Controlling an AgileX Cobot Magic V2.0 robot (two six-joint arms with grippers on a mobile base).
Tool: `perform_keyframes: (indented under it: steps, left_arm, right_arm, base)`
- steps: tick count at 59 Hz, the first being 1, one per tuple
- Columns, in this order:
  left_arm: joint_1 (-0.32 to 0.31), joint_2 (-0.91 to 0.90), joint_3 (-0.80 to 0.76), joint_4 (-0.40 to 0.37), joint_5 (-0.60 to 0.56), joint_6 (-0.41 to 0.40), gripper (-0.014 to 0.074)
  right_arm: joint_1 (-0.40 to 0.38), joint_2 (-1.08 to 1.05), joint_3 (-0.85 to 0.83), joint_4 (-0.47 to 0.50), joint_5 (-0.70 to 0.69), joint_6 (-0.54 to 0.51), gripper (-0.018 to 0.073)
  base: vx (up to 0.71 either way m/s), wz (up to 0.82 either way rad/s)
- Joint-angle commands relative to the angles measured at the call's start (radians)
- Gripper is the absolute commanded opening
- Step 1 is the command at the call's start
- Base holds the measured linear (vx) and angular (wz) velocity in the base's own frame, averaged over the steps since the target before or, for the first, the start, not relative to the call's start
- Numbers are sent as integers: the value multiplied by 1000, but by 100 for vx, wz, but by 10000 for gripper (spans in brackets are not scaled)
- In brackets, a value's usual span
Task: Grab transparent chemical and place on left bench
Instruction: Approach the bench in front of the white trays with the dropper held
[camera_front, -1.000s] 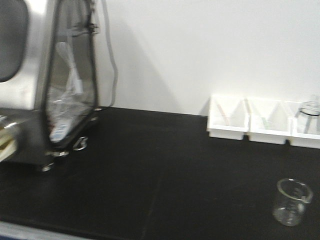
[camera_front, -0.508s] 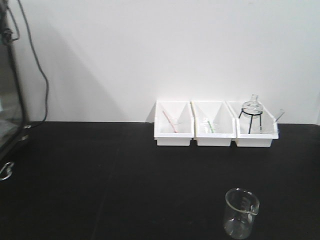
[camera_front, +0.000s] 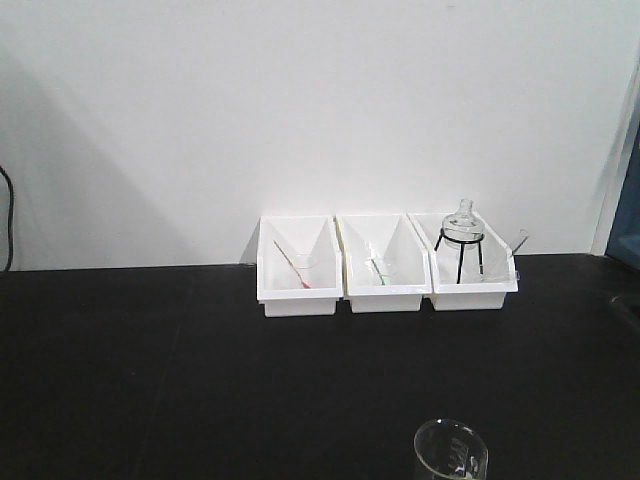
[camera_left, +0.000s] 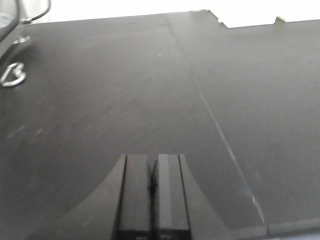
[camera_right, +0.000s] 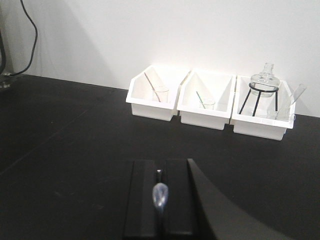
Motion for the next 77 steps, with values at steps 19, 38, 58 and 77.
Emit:
perform_keyframes:
  steps: [19,38,58,77]
  left_arm:
    - [-2,-19,16,-1,-78,-8,-3]
    - [-2,-19,16,-1,-78,-8,-3]
    - [-2,-19,16,-1,-78,-8,-3]
    - [-2,-19,16,-1,-78,-8,-3]
  right_arm:
    - [-1,5,-28,0,-82,-6,-3]
    - [-1,5,-28,0,-80,-6,-3]
    - [-1,5,-28,0,-80,-6,-3]
    - [-1,10,-28,0,-96,-5,-3]
  base:
    - [15,-1]
    - [12,3]
    - [5,2]
    - [0,0]
